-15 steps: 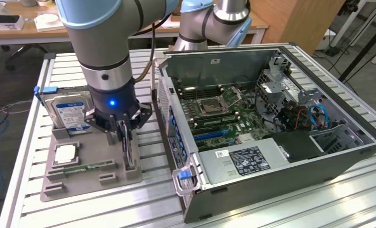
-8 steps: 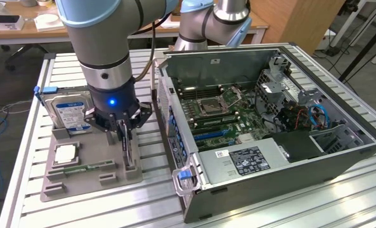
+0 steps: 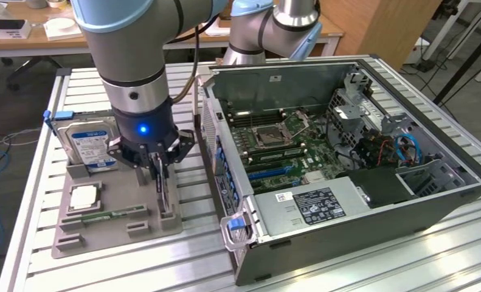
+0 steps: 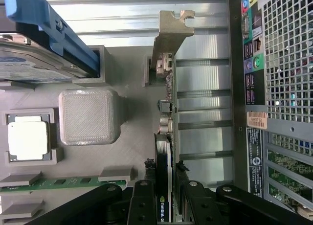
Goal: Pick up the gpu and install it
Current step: 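Pick up the gpu and move the gpu toward the slot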
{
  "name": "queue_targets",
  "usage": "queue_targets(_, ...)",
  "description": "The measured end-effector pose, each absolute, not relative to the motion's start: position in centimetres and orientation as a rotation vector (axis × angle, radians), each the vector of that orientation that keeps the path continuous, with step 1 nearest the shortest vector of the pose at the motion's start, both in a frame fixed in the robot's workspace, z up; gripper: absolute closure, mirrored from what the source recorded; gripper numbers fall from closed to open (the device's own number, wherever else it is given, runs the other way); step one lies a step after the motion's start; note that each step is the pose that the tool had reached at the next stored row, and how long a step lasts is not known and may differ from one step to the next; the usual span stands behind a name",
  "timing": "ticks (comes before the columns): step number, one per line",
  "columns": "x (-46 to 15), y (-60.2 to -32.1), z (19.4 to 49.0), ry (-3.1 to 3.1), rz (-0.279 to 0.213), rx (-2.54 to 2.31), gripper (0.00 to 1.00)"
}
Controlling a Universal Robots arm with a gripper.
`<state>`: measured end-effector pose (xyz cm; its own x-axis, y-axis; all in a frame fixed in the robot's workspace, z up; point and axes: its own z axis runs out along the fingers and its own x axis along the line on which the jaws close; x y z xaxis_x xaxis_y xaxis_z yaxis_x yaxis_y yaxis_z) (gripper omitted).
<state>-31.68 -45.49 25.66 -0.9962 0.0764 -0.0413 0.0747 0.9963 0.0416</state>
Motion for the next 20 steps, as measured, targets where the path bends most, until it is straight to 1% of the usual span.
queue_targets(20,-31.68,-45.49,26.64,3.096,0.062,0.117,0.73)
